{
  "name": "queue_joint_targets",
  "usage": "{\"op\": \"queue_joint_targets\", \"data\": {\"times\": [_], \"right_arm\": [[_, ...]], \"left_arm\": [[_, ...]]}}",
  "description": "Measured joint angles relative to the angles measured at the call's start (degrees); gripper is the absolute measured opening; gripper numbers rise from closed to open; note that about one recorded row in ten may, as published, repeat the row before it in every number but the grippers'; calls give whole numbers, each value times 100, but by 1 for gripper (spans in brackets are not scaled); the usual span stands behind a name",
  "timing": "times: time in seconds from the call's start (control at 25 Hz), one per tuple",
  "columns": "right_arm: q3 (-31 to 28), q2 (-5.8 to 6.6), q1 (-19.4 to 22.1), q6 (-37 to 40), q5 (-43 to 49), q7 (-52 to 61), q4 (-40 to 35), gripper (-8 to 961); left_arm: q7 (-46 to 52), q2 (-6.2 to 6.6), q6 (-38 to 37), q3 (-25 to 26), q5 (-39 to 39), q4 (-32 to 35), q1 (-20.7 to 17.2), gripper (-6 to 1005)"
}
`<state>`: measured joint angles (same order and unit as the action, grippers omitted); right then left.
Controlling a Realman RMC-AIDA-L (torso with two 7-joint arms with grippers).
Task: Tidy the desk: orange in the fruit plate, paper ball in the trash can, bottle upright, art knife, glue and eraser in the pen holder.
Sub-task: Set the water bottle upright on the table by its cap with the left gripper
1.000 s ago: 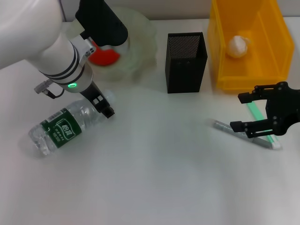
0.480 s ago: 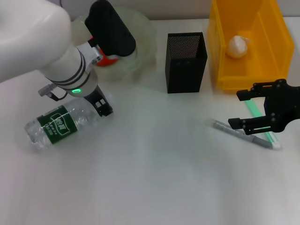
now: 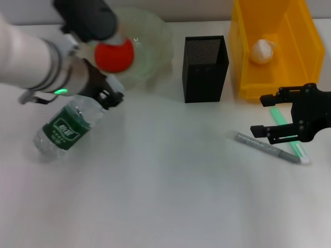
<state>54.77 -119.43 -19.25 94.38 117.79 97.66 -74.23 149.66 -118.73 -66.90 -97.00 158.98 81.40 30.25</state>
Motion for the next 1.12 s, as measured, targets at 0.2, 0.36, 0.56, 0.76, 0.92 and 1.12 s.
{"op": "queue_joint_targets", "data": {"times": [0.2,0.36,0.56,0.76,0.92,1.12], "right_arm": [[38,1,-22,5,-179,3,-19,787],[107,1,-24,4,-293,-44,-12,787],[178,-6,-33,4,-300,16,-21,787],[318,-6,-42,4,-301,192,-71,785],[366,-4,-40,2,-301,250,-85,782],[396,5,-19,1,-301,265,-104,777]], "left_arm": [[-101,14,173,371,-465,958,-918,442],[-962,19,598,1146,-2052,1274,-1742,442],[-1655,17,792,1570,-3085,1219,-2036,443],[-2555,12,1188,1617,-4002,806,-2225,443],[-2687,5,1243,1607,-4132,653,-2200,444],[-3329,13,1438,1657,-4989,280,-2170,445]]}}
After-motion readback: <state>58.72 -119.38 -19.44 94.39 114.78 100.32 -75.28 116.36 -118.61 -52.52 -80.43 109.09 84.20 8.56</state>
